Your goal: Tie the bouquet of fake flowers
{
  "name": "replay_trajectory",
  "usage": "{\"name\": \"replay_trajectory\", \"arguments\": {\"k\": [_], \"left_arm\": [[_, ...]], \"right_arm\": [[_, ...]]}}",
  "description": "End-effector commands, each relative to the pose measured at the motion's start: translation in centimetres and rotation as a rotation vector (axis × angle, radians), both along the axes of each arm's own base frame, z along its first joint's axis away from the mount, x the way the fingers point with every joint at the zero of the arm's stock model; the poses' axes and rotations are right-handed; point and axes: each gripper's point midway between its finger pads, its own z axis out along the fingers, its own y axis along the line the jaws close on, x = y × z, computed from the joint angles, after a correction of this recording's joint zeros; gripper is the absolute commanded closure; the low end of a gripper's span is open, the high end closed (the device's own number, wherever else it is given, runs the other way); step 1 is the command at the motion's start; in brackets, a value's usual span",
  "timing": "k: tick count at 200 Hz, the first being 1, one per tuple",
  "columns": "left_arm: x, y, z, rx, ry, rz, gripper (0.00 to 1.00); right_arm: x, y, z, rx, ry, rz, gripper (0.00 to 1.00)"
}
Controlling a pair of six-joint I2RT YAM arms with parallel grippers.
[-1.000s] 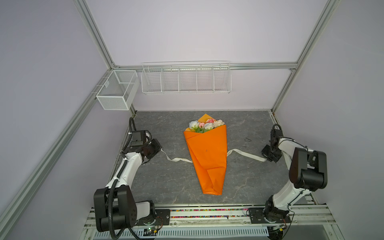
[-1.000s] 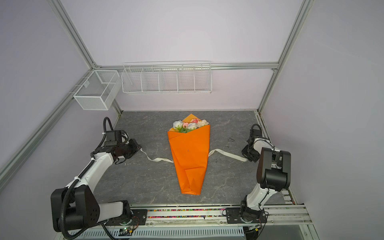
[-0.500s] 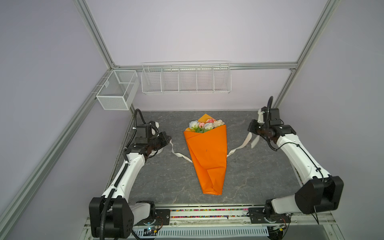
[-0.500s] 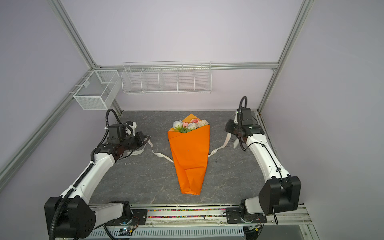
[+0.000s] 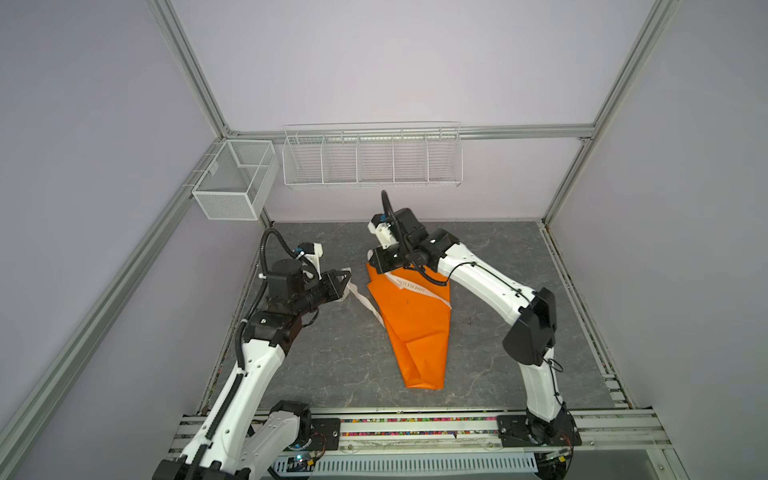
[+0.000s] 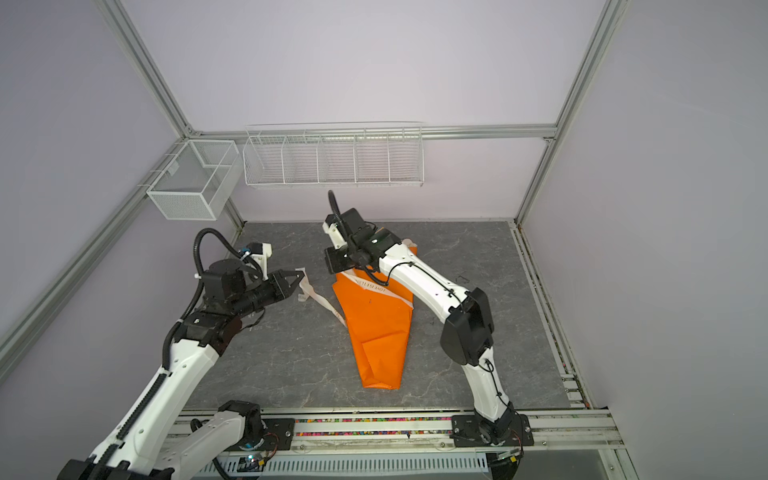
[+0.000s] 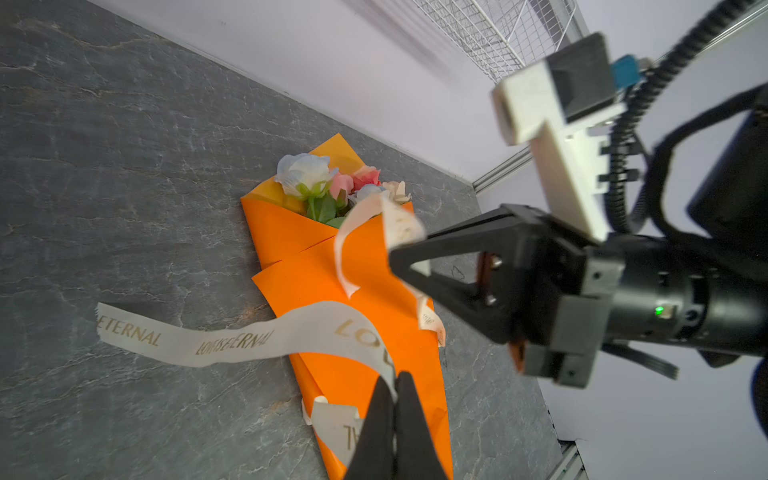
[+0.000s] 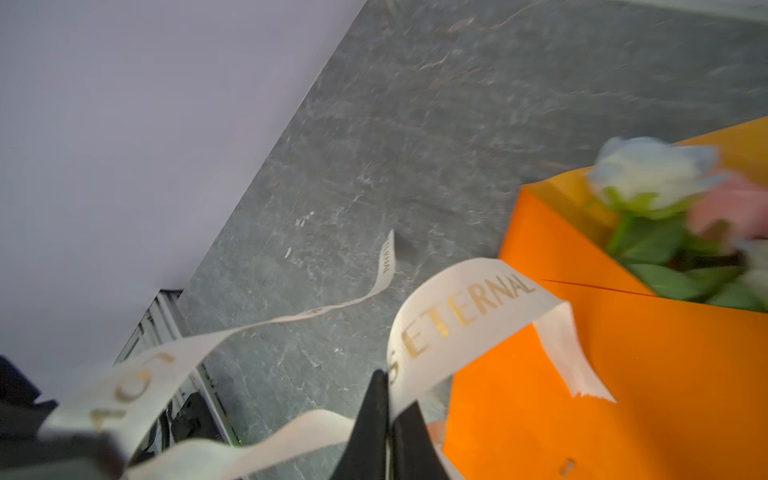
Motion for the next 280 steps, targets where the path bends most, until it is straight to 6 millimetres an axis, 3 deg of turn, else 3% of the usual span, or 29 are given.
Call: {"name": "replay_trajectory", "arguments": {"k": [1,24,51,58,81,123,153,203,208,210,223,238,254,280], "left_arm": [[-0.2,0.4,0.4,-0.003,-0.041,0.027,1.00],[-0.4,0.2,0.8,0.001,-0.053,0.005,1.00],[0.3,-0.6,1.3,0.009,-0.061,-0.029,1.00],[0.4,-1.3,1.6,0.011,-0.067,-0.055,1.00],[1.1,-4.2,1.8,0.045,-0.060,-0.158,1.00],[1.9,-9.9,0.6,0.165,-0.006,-0.348,1.00],[1.9,-13.6,-1.5,0.249,0.064,-0.524,1.00],[-0.1,-19.5,-8.4,0.471,0.254,-0.862,1.00],[-0.5,-20.2,-8.8,0.491,0.253,-0.895,1.00],[-0.6,-20.4,-9.0,0.498,0.253,-0.908,1.00],[-1.0,-22.0,-9.8,0.519,0.254,-0.949,1.00],[-1.1,-23.3,-9.2,0.468,0.228,-0.979,1.00],[-1.1,-23.4,-8.3,0.461,0.193,-0.975,1.00],[-2.0,-22.5,-6.7,0.477,0.132,-0.999,1.00]], "right_arm": [[-3.6,1.0,-2.1,-0.104,0.049,0.127,0.91],[-3.9,0.2,-3.8,-0.148,0.071,0.122,0.89],[-4.6,-1.6,-4.1,-0.095,0.080,0.131,0.87],[-5.0,-2.1,-4.1,-0.063,0.092,0.138,0.86],[-5.4,-4.0,-3.4,0.085,0.126,0.135,0.59],[-4.7,-9.9,-2.0,0.159,0.039,0.016,0.49],[-3.6,-15.6,-1.9,0.106,-0.075,-0.178,0.48],[-1.7,-25.2,-1.7,0.000,-0.317,-0.568,0.48],[-1.6,-25.4,-1.4,0.028,-0.320,-0.561,0.48],[-1.8,-25.6,-2.3,0.024,-0.302,-0.552,0.48],[-2.1,-25.4,-3.1,0.073,-0.232,-0.500,0.48],[-1.8,-25.6,-4.4,0.047,-0.182,-0.492,0.48],[-1.5,-25.8,-5.0,0.055,-0.207,-0.492,0.48],[-1.7,-24.6,-4.8,0.126,-0.404,-0.358,0.47]]}}
